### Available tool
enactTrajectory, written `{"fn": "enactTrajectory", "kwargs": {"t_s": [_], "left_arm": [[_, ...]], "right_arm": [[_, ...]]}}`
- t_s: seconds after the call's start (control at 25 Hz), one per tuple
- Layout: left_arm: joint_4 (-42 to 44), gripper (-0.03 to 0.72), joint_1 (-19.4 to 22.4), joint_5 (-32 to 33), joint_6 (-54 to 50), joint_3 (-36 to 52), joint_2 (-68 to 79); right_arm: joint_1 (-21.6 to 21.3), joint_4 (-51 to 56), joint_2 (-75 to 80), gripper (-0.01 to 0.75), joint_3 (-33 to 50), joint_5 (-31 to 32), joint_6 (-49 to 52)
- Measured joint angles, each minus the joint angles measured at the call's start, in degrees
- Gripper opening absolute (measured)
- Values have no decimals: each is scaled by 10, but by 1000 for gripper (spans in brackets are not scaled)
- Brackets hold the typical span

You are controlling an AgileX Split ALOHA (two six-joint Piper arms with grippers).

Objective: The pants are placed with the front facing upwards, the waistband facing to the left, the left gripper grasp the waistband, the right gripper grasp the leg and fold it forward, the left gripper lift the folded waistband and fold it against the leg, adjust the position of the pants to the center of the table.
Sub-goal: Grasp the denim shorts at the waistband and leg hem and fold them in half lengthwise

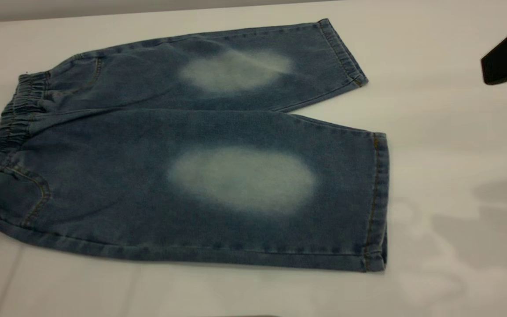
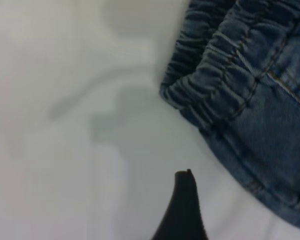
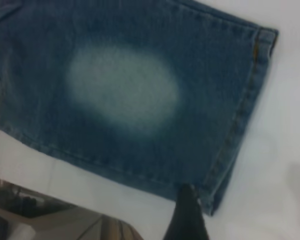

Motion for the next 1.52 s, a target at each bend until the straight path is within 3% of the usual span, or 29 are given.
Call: {"fn": "enactTrajectory", "kwargs": {"t_s": [0.36, 1.24, 1.36, 1.52], "left_arm": [[-5, 570, 0, -83, -47, -3, 119], [62, 558, 5, -162, -125, -12, 199], [62, 484, 5, -171, -124, -14, 202], [62, 270, 5, -188, -125, -14, 203]], "right_arm": [[0, 22, 4, 477, 0, -7, -22], [0, 23, 4, 477, 0, -11, -26], [0, 23, 4, 477, 0, -11, -26], [0, 23, 4, 477, 0, -1, -20]]}}
